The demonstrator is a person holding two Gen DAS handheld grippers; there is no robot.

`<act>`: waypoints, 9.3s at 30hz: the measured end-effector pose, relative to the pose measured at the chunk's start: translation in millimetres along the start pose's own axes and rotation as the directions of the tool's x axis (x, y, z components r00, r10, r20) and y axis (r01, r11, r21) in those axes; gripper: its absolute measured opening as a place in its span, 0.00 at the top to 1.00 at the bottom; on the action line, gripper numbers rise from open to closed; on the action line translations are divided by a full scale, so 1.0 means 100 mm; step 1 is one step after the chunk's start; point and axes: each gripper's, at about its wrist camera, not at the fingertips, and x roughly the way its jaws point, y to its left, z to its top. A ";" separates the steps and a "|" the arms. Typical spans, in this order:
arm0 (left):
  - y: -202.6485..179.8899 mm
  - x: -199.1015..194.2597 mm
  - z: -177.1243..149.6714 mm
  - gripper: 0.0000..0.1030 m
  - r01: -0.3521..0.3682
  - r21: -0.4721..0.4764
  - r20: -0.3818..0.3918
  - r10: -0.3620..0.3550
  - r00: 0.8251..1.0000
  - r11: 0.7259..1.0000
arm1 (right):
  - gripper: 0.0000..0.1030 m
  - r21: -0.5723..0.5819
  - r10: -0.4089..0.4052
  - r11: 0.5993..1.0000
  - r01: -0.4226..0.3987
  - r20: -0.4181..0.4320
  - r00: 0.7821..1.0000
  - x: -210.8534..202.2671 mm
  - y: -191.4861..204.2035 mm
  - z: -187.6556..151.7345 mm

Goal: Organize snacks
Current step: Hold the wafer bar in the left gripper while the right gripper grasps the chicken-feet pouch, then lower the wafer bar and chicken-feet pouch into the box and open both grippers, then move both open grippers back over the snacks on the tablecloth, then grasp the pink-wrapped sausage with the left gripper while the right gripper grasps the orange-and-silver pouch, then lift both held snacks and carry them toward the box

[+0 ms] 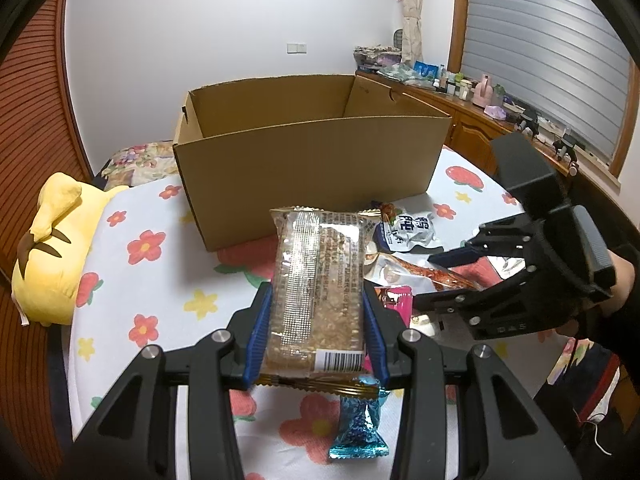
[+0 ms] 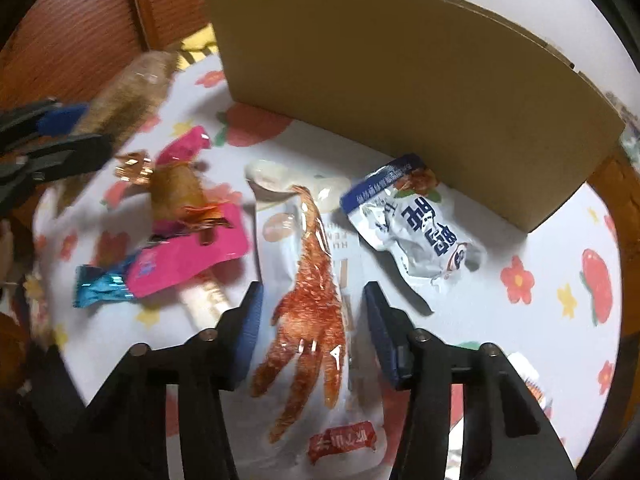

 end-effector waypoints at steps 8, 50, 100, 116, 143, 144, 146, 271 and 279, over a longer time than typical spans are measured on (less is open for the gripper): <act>0.01 -0.03 0.01 0.61 0.001 -0.003 0.006 -0.001 1.000 1.000 | 0.61 -0.013 0.001 1.000 -0.001 0.018 1.000 -0.13 0.06 -0.06; 0.16 0.24 1.47 0.61 -0.043 0.016 0.118 0.040 0.992 0.999 | 0.59 -0.058 -0.051 0.996 0.071 0.293 0.955 -1.22 -0.61 1.15; 0.18 0.45 1.34 0.53 -0.079 0.000 0.077 0.078 0.994 0.997 | 0.37 0.116 -0.101 0.990 0.079 0.205 0.974 -0.55 -1.20 1.50; -0.05 -0.12 0.58 0.52 -0.069 -0.003 0.078 0.069 0.995 0.998 | 0.38 0.149 -0.126 0.985 0.089 0.263 0.957 -1.34 -0.76 0.32; -0.10 0.13 -0.36 0.52 -0.075 -0.112 -0.051 0.070 0.996 0.991 | 0.39 0.365 -0.096 0.929 0.053 0.101 0.990 -0.68 -1.10 -1.08; -0.09 0.15 -0.36 0.52 -0.075 -0.117 -0.056 0.069 0.996 0.990 | 0.43 0.366 -0.097 0.929 0.053 0.102 0.990 -0.67 -1.11 -1.05; -0.09 0.16 -0.35 0.52 -0.070 -0.125 -0.059 0.063 0.996 0.990 | 0.51 0.359 -0.097 0.932 0.052 0.110 0.989 -0.64 -1.09 -1.00; -0.57 -0.14 0.18 0.68 -0.008 -0.102 0.076 0.015 0.997 0.995 | 0.45 0.198 -0.180 0.968 0.156 0.111 0.977 -0.43 -0.64 -0.88; -0.56 -0.15 0.16 0.68 -0.007 -0.109 0.080 0.016 0.997 0.994 | 0.61 0.135 -0.167 0.979 0.155 0.088 0.982 -0.43 -0.52 -0.86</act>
